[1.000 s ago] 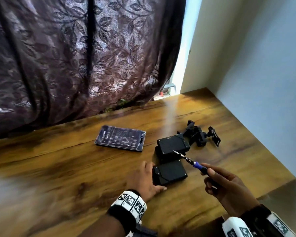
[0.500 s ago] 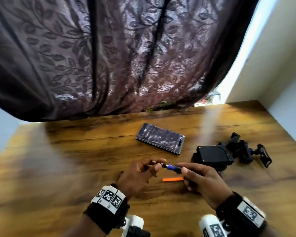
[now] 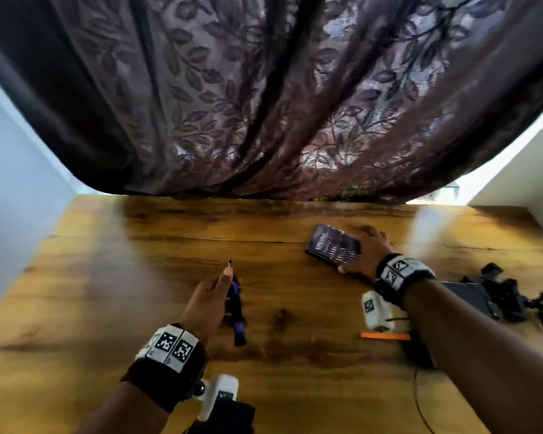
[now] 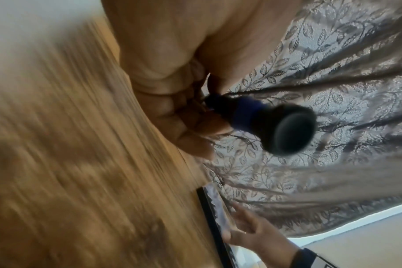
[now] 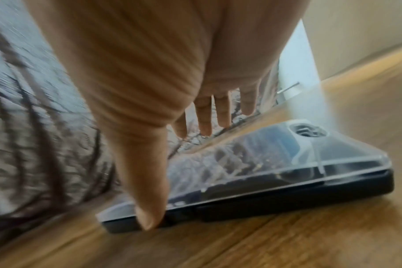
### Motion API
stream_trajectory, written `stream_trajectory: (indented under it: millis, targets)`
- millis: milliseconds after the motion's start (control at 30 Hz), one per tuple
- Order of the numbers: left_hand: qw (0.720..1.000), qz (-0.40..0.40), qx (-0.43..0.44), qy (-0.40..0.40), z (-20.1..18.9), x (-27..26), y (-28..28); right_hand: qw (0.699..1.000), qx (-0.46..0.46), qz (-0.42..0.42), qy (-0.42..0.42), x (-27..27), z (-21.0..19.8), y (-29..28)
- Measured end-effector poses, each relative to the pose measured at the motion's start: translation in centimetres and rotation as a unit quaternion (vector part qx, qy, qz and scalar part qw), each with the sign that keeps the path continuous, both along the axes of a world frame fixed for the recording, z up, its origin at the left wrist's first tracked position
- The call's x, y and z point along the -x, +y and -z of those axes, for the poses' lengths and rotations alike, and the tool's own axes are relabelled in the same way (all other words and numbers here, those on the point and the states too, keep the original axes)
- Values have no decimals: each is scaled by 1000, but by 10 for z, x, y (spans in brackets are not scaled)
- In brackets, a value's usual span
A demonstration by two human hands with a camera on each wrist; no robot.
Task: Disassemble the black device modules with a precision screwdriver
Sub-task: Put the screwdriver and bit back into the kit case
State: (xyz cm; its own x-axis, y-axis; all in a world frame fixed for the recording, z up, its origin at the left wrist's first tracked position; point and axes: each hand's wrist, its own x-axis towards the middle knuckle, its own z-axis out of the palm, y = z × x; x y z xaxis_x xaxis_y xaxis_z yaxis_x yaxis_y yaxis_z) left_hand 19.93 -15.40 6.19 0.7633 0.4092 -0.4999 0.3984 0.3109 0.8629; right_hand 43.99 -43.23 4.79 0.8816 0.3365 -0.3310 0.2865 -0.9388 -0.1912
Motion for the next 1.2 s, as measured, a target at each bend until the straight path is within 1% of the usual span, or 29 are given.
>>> stream_trajectory:
  millis: [33, 100, 167, 233, 267, 333, 400, 433, 467, 533, 567, 633, 667, 700, 800, 900, 1000, 1133, 1200]
  targets:
    - [1000, 3, 0, 3, 2, 5, 10, 1000, 22, -4, 14, -5, 6, 2]
    - [1000, 3, 12, 7, 2, 15, 25, 998, 53, -10, 16, -7, 11, 6]
    - [1000, 4, 20, 9, 7, 23, 40, 998, 59, -4, 7, -2, 13, 16]
    - [1000, 3, 13, 9, 15, 26, 54, 998, 52, -17, 7, 11, 10, 27]
    - [1000, 11, -7, 9, 21, 27, 61, 998, 51, -33, 9, 21, 10, 34]
    - [994, 52, -91, 25, 39, 26, 72, 994, 64, -81, 15, 47, 7, 52]
    - [974, 110, -191, 47, 56, 27, 75, 988, 82, -128, 33, 77, 3, 71]
    - [964, 126, -232, 35, 63, 29, 75, 985, 85, -148, 41, 92, 2, 80]
    - [956, 140, -260, 5, 65, 31, 74, 981, 85, -166, 46, 108, 0, 88]
    - [941, 197, -272, -49, 62, 36, 71, 976, 81, -198, 43, 133, 0, 98]
    - [932, 237, -270, -50, 58, 38, 69, 974, 76, -207, 43, 143, 2, 100]
    - [898, 326, -295, 0, 47, 41, 66, 973, 58, -221, 42, 159, 5, 102]
    - [881, 359, -308, 32, 42, 41, 63, 971, 49, -229, 39, 164, 6, 102]
    - [869, 379, -315, 55, 40, 41, 61, 970, 40, -236, 36, 169, 8, 102]
    - [856, 390, -330, 77, 41, 39, 58, 969, 13, -244, 44, 172, 8, 99]
    - [858, 381, -337, 73, 45, 37, 61, 968, -26, -235, 81, 166, 0, 96]
    - [865, 364, -340, 54, 47, 38, 63, 965, -91, -215, 115, 150, -13, 90]
    - [872, 341, -349, 35, 53, 42, 63, 972, -133, -182, 60, 117, -46, 85]
    - [879, 330, -344, 28, 56, 43, 62, 975, -160, -152, 24, 97, -50, 87]
